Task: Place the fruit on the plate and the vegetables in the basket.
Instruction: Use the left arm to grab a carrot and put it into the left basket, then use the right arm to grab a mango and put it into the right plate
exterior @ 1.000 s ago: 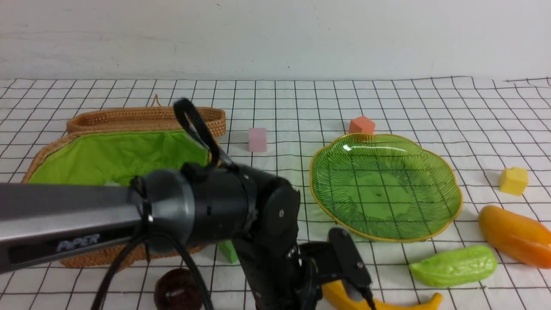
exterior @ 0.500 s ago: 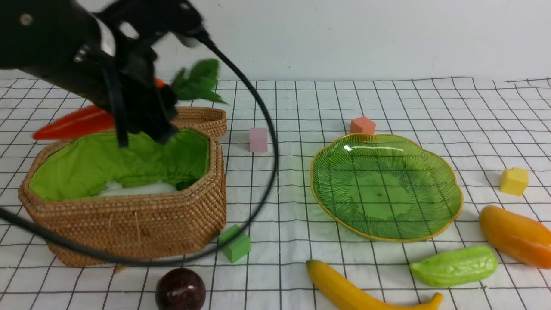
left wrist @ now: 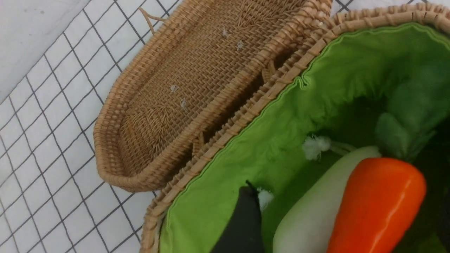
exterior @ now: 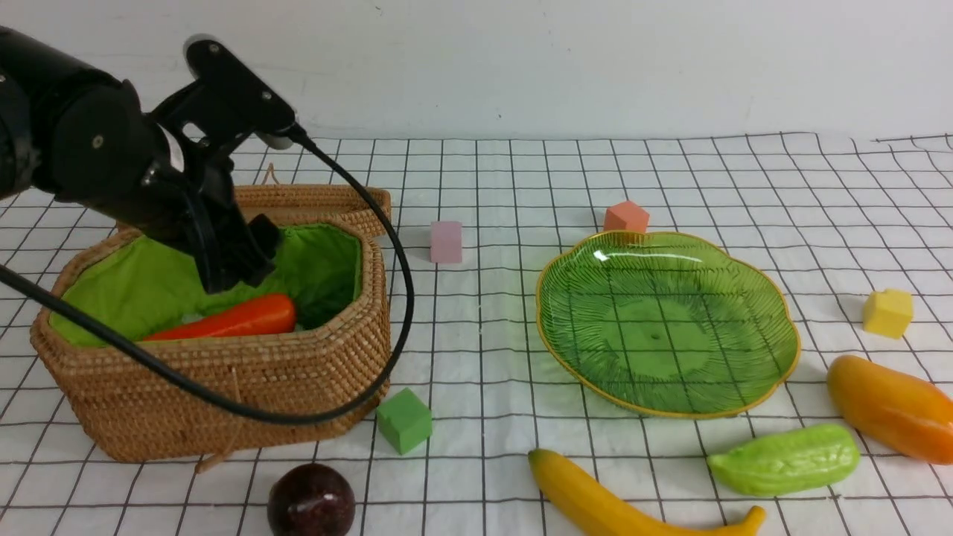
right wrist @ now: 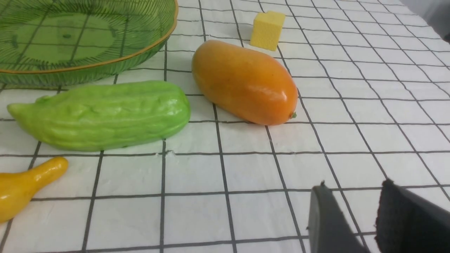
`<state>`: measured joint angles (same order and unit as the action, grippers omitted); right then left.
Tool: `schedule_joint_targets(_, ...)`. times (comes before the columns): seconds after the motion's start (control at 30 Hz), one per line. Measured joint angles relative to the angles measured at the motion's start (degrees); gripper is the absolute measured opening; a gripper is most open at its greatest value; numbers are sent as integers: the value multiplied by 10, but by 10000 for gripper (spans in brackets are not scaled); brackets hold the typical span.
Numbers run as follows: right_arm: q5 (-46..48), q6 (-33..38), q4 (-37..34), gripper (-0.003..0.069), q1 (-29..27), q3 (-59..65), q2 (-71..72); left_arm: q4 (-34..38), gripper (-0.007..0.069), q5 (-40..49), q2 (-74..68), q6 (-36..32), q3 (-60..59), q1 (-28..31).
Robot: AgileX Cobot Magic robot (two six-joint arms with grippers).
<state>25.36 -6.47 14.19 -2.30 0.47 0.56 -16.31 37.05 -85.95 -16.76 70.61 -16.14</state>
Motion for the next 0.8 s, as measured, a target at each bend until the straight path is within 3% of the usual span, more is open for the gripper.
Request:
schedule_joint_targets(0.2,0,0,0,242,0,0,0,5,611,75,116,4,-2,0)
schedule_joint_targets(0.27,0,0,0,242,0,0,0,11,552,108,173,22,-2,0)
schedule_joint_targets(0.3,0,0,0,242,0,0,0,18,481,146,230,55,-2,0)
schedule_joint_targets(0.33,0,0,0,242,0,0,0,18,481,151,236,60,-2,0)
schedule_joint_targets(0.5,0,0,0,242,0,0,0,36,179,275,397,151,-62,0)
schedule_joint_targets(0.53,0,0,0,242,0,0,0,38,165,278,403,154,-68,0)
schedule_joint_targets(0.57,0,0,0,242,0,0,0,49,50,289,458,168,-125,0)
schedule_joint_targets(0.63,0,0,0,242,0,0,0,62,0,278,501,176,-162,0)
schedule_joint_targets(0.8,0,0,0,242,0,0,0,177,-13,86,658,217,-348,0)
